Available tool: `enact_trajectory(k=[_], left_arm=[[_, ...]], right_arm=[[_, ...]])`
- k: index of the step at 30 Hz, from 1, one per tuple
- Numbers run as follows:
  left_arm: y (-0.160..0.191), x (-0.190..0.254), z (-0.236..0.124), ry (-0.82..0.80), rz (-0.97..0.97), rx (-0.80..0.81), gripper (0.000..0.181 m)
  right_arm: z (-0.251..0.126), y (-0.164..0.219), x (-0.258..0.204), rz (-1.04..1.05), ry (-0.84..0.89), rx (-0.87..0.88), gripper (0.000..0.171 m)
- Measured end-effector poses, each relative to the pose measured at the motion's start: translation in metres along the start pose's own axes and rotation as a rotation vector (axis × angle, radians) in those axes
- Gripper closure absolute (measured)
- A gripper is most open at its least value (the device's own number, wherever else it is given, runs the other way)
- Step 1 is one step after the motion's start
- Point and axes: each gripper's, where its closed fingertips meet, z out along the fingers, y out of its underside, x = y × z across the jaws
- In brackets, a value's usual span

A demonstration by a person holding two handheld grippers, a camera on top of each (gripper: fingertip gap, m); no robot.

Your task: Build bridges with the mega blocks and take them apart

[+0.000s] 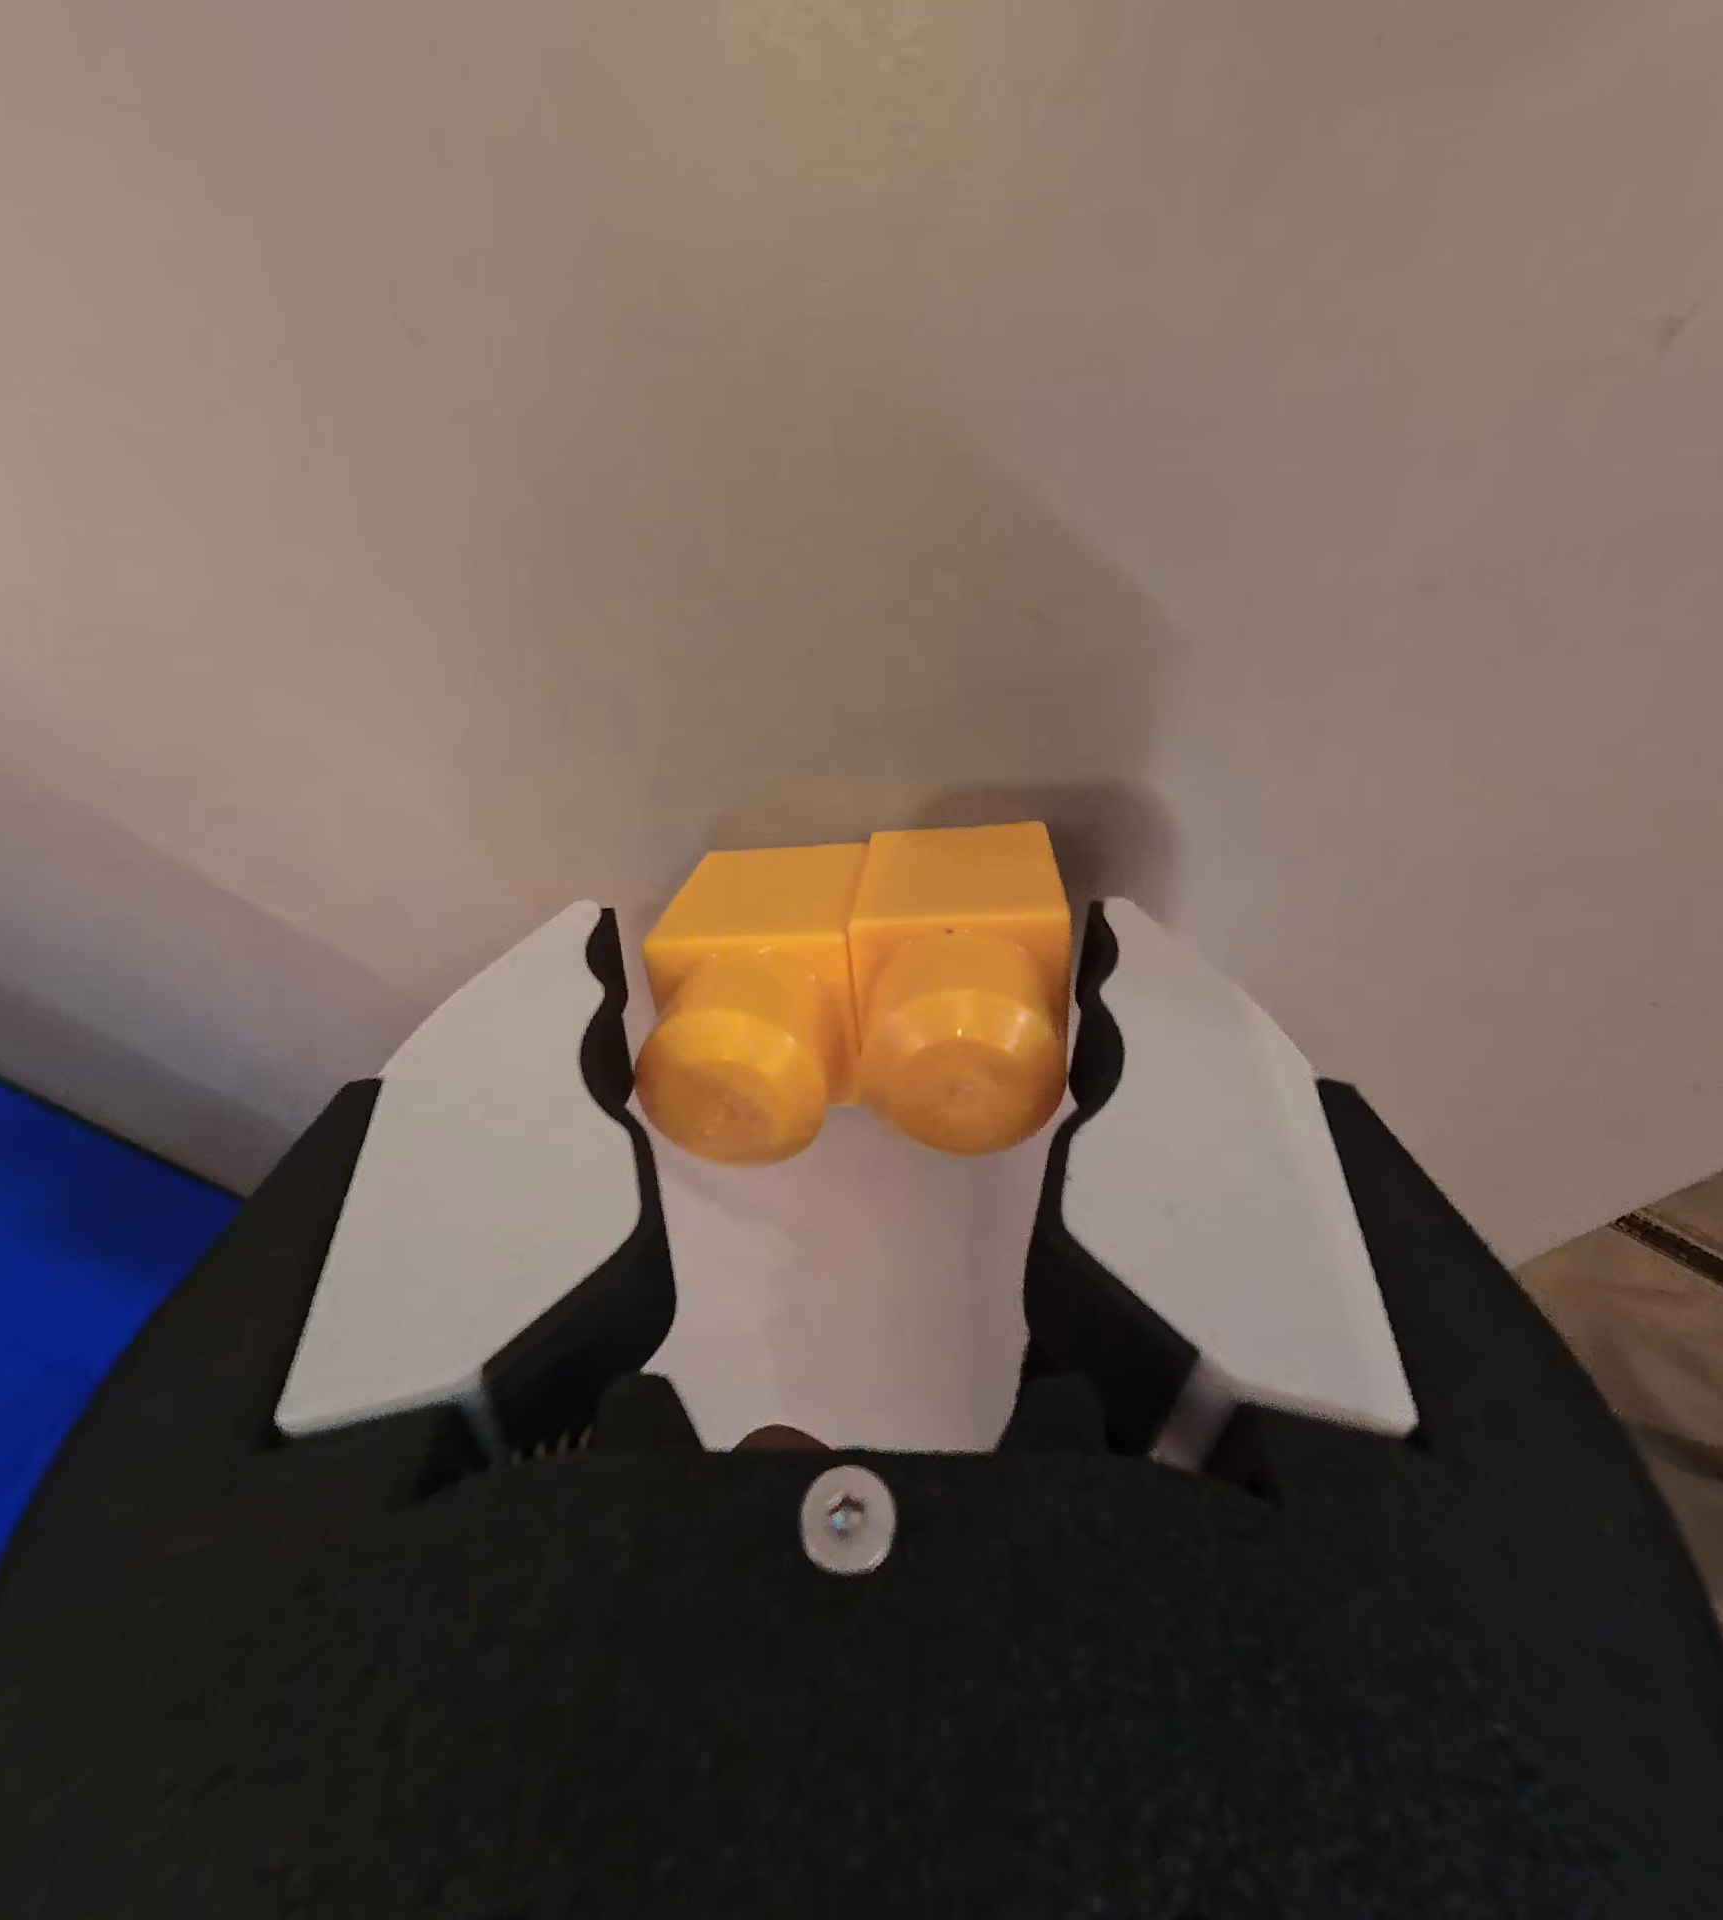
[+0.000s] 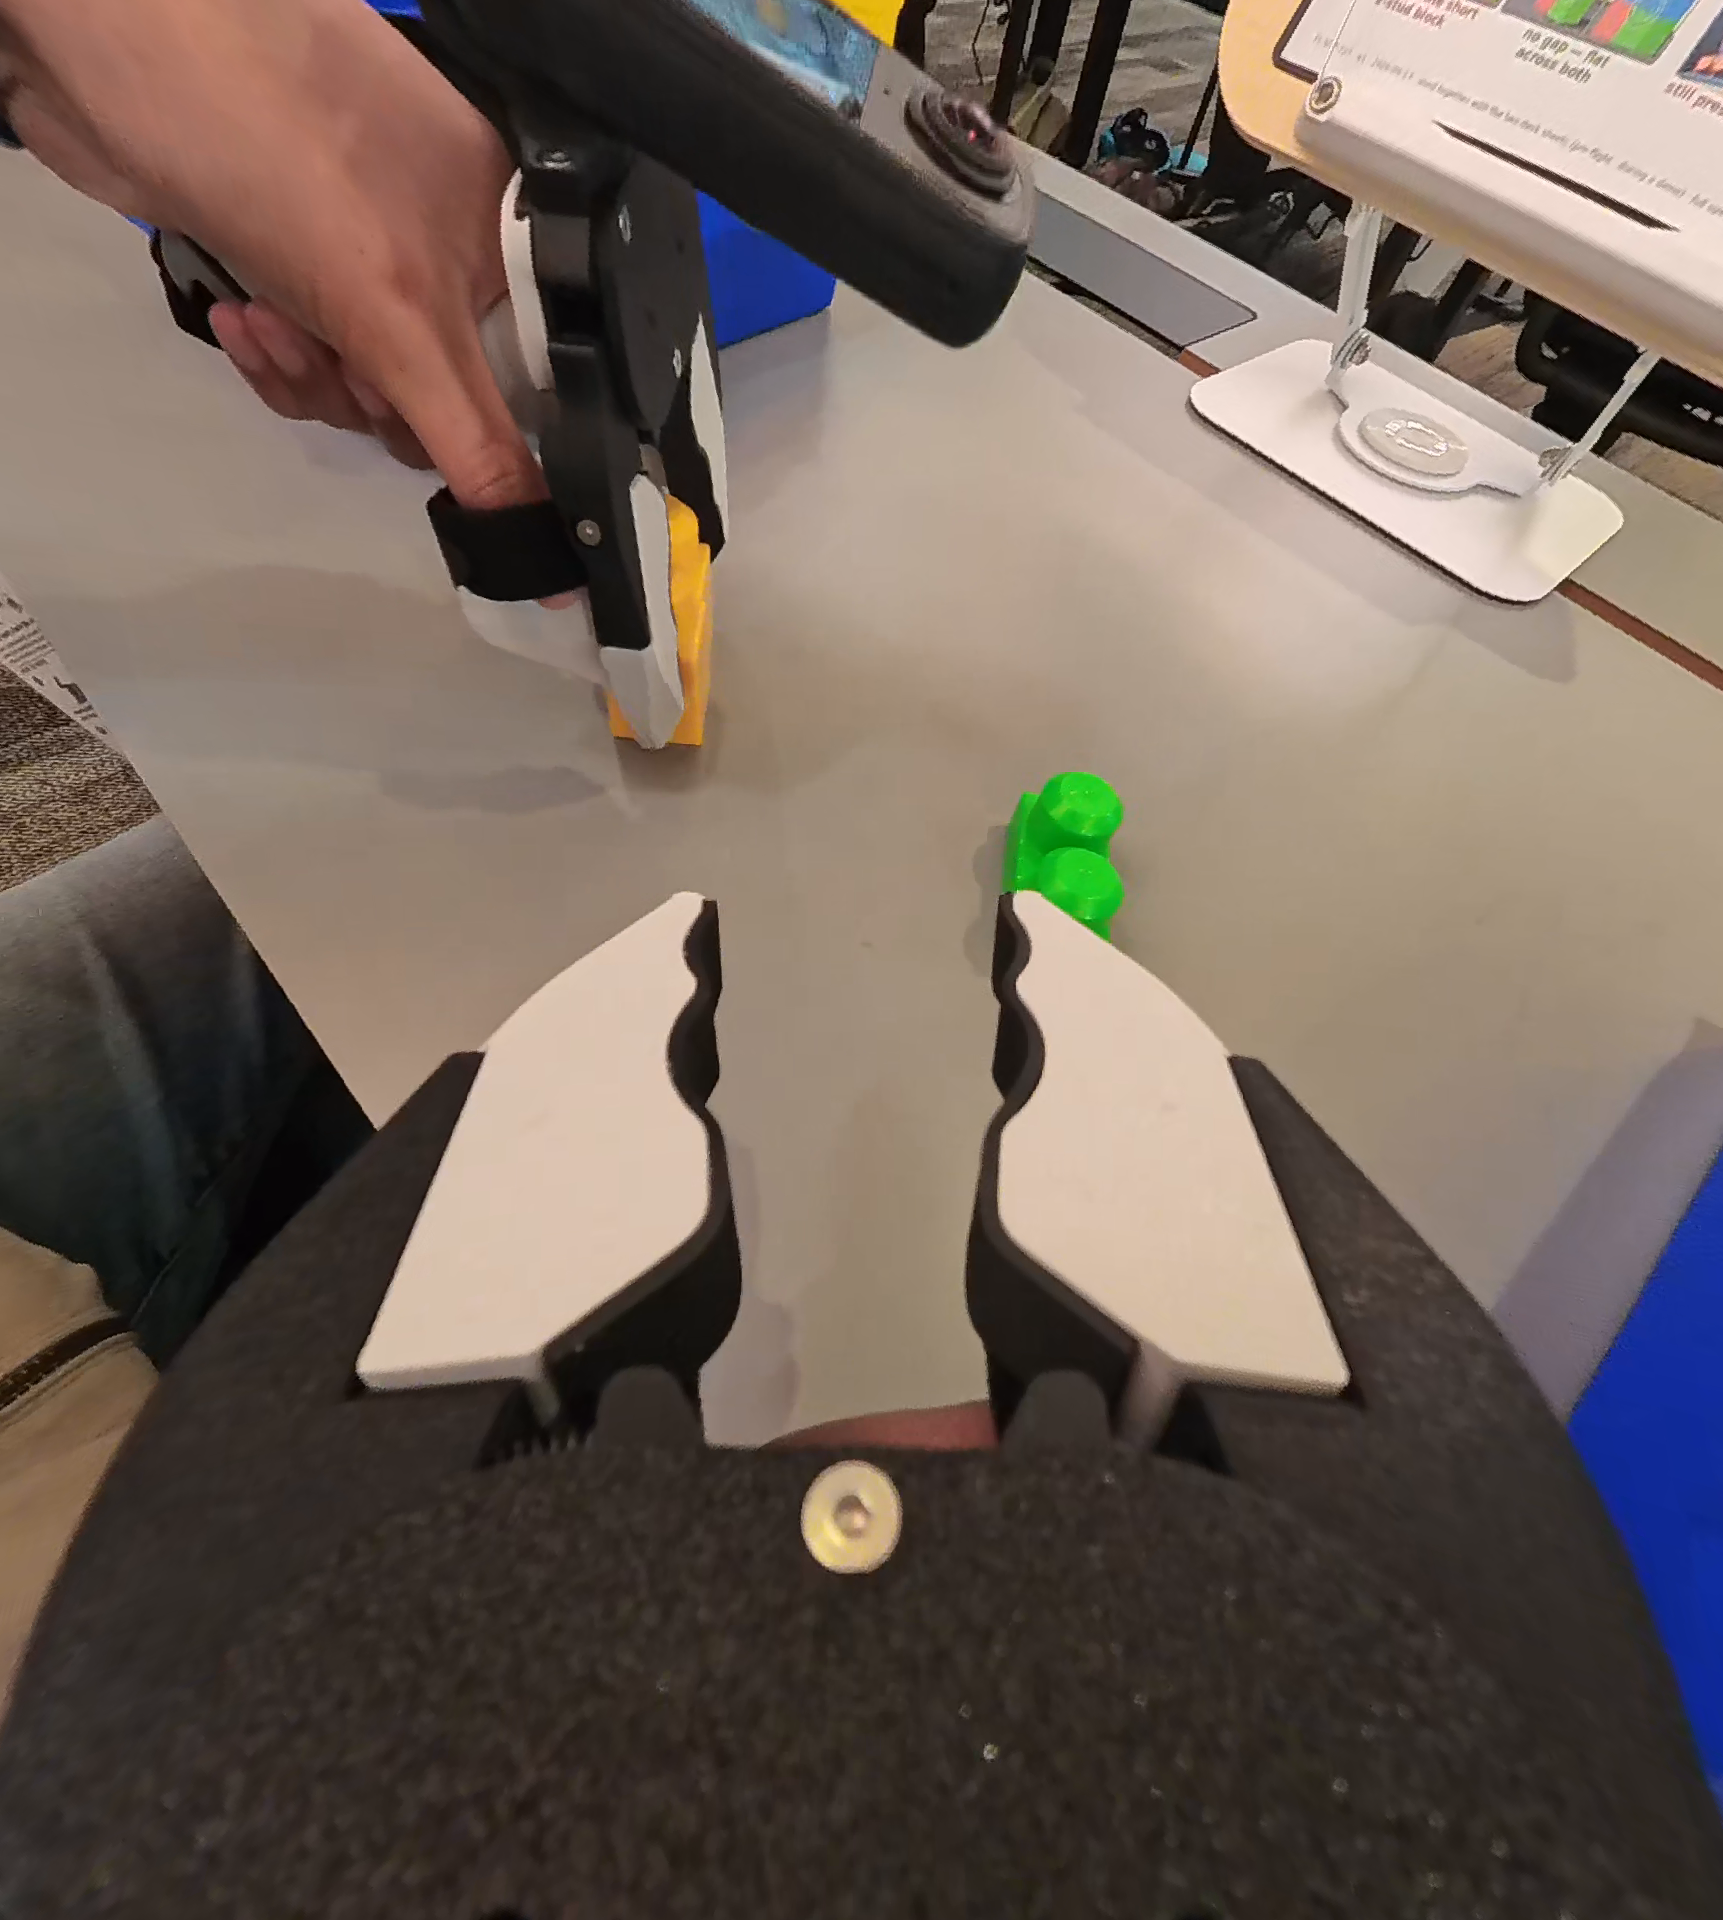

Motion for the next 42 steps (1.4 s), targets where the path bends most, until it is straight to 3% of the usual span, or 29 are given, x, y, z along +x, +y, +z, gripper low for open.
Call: enact_trajectory(k=[14,26,32,38,42], left_arm=[[-0.006,-0.002,0.004,-0.005,-0.001,0.054,0.103],[0.009,-0.004,0.001,-0.038,0.156,0.122,0.104],[0.014,0.0,-0.016,-0.002,0.232,0.314,0.104],[0.017,0.024,-0.051,0.034,0.403,0.651,0.104],[0.022,0.021,-0.065,0.033,0.352,0.781,0.104]], right_arm=[[0.0,0.0,0.0,-0.003,0.001,-0.004,0.121],[0.0,-0.001,0.0,-0.008,0.007,-0.008,0.121],[-0.001,-0.001,0.003,-0.009,0.02,-0.008,0.121],[0.003,0.003,0.003,-0.009,0.022,-0.019,0.121],[0.008,0.006,0.001,0.003,0.01,-0.025,0.121]])
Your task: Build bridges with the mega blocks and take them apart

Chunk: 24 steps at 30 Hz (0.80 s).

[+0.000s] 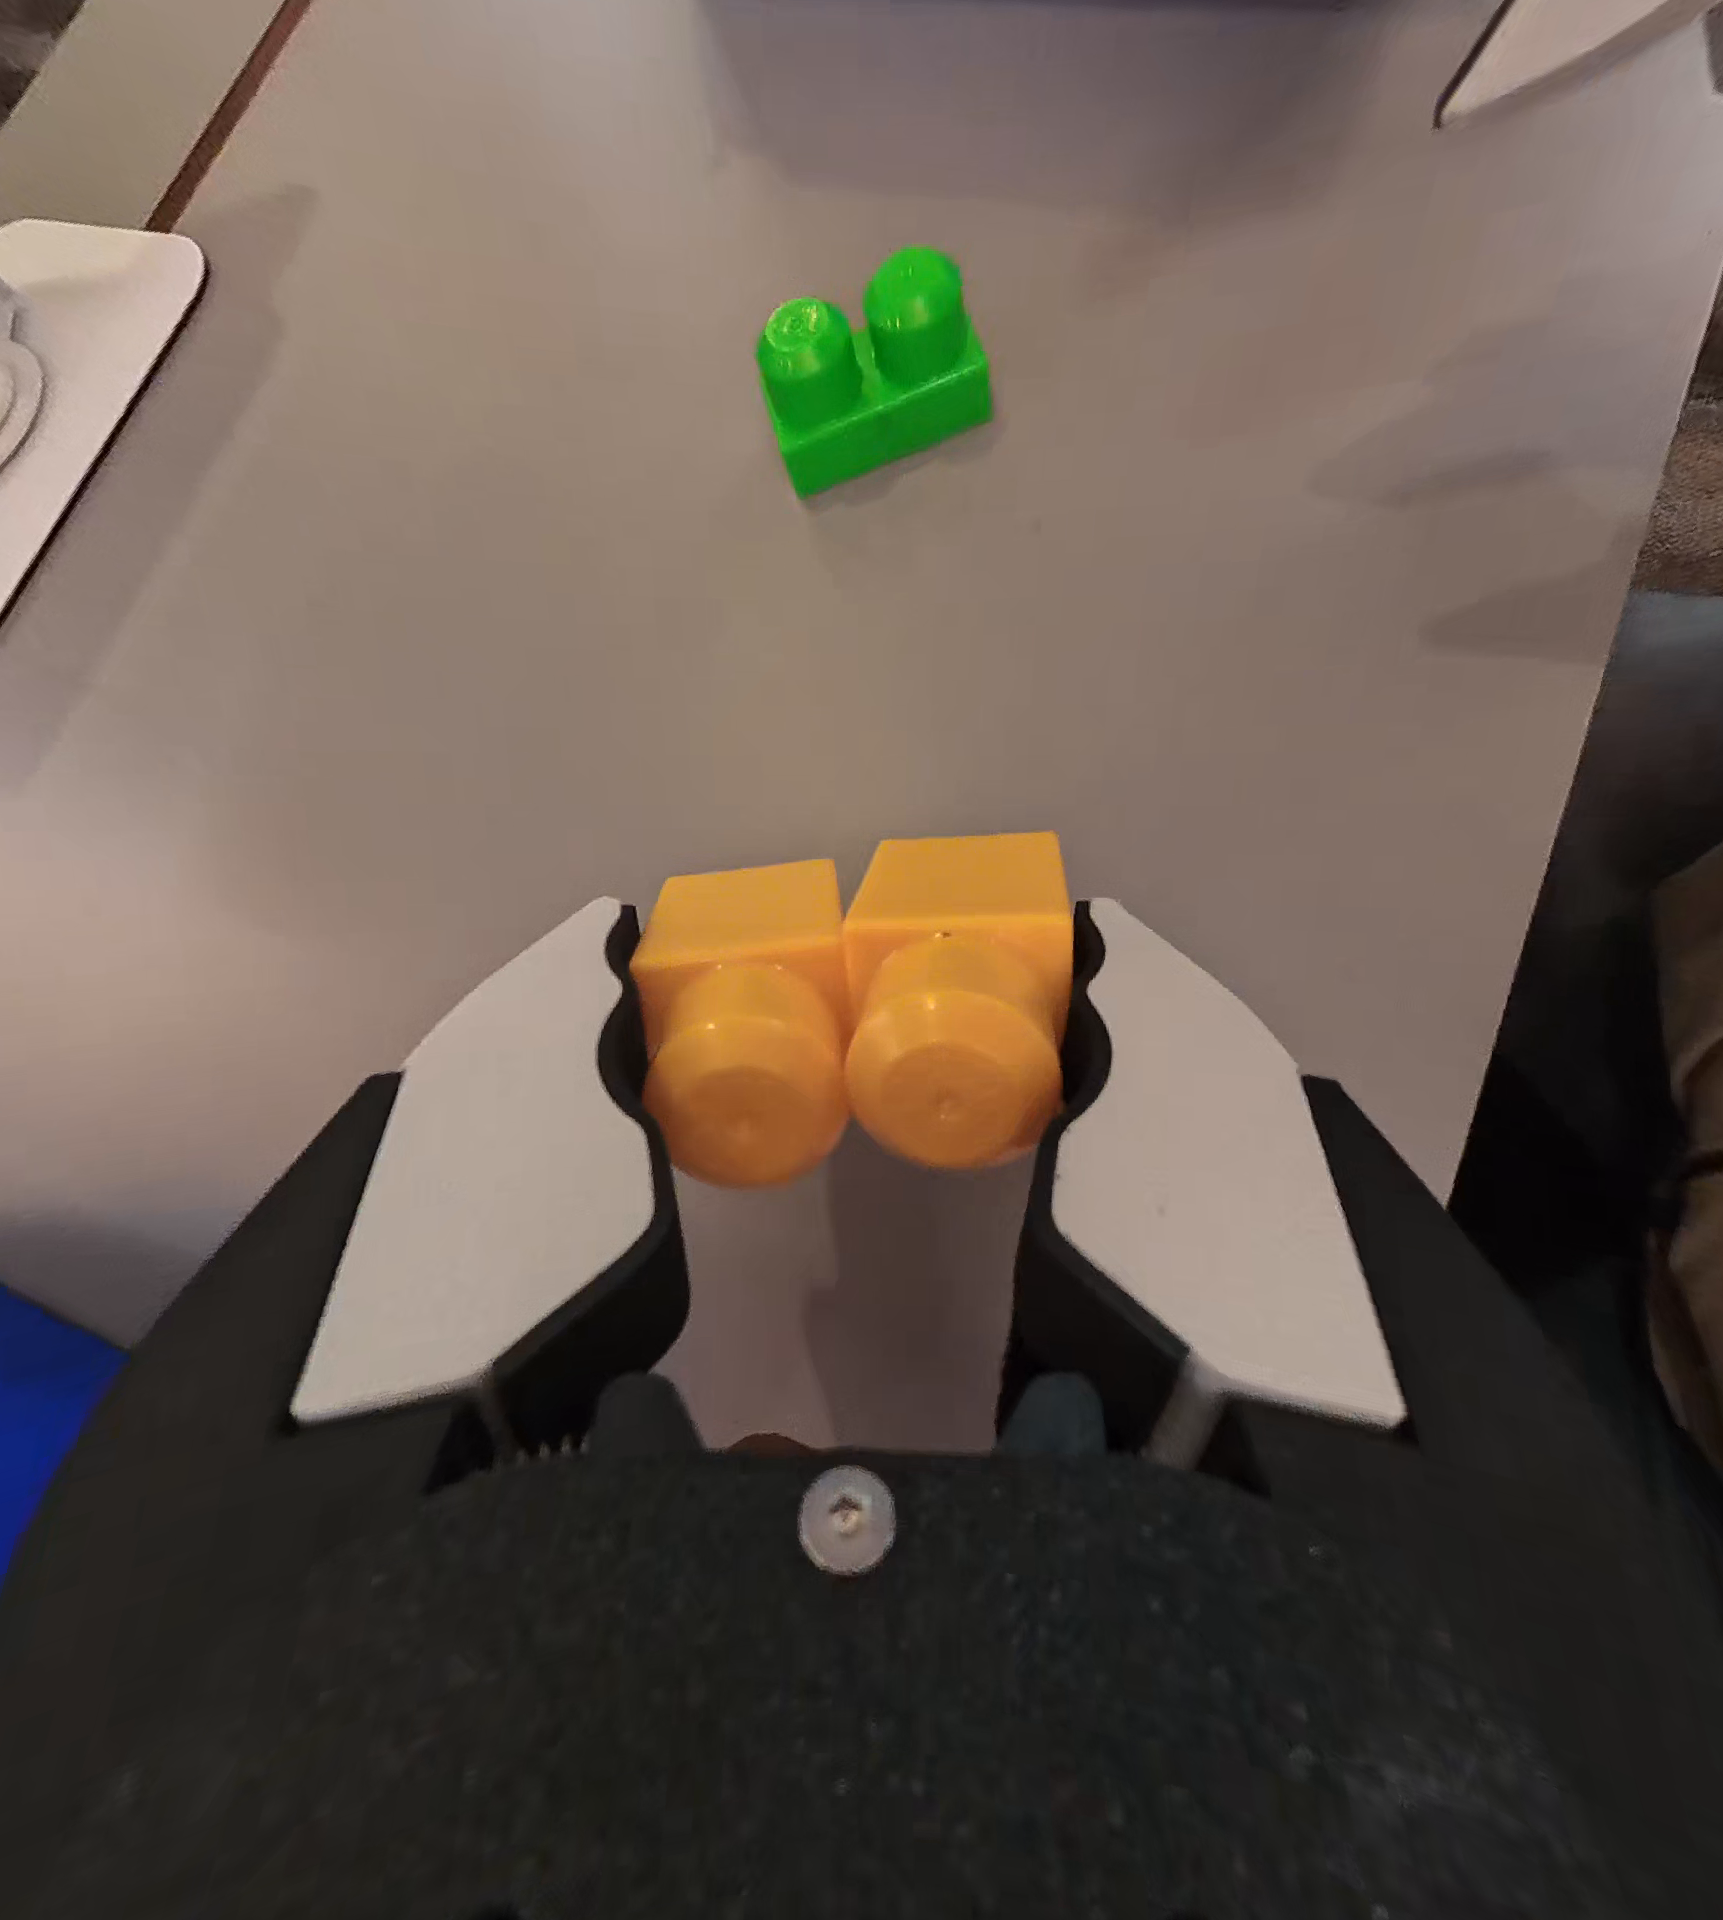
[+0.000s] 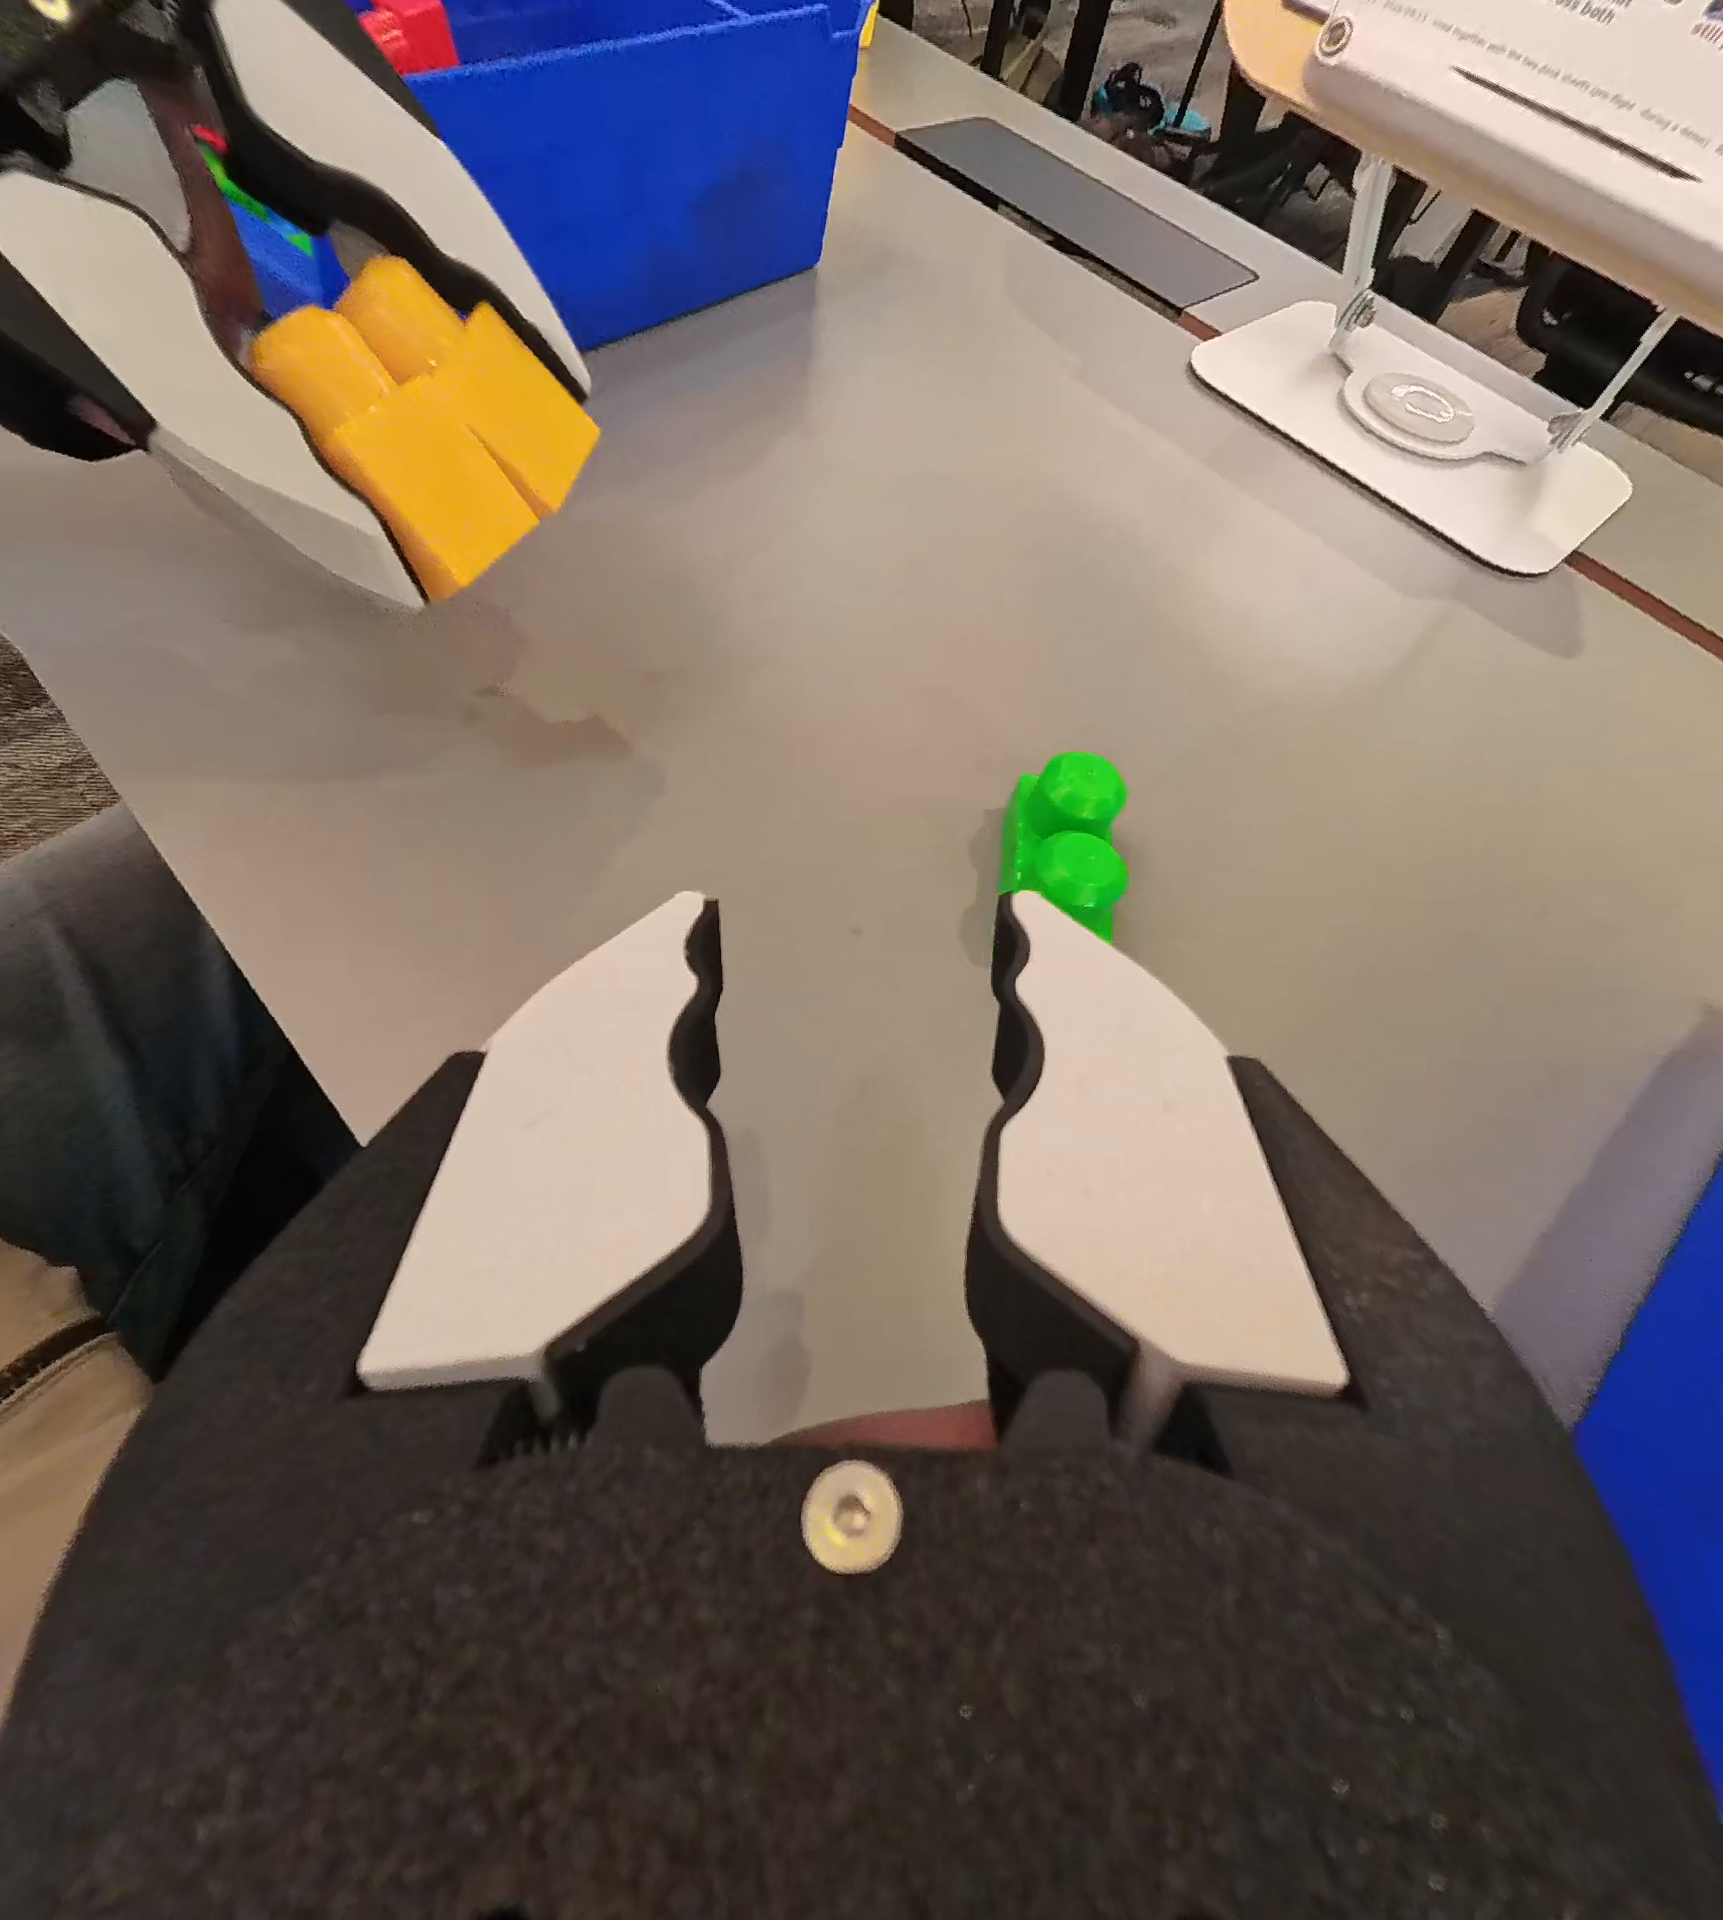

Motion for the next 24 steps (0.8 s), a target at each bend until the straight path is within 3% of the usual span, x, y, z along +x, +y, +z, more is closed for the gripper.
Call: enact_trajectory(k=[10,21,24], left_arm=[[0.008,0.013,-0.004,-0.017,-0.038,0.01,0.104],[0.037,0.02,0.021,0.213,0.038,-0.45,0.104],[0.043,0.017,0.031,0.238,0.05,-0.497,0.104]], right_arm=[[0.01,0.005,-0.004,0.019,-0.019,-0.016,0.121],[0.009,0.0,-0.011,-0.02,-0.011,-0.023,0.121],[0.006,-0.002,-0.011,-0.023,-0.007,-0.02,0.121]])
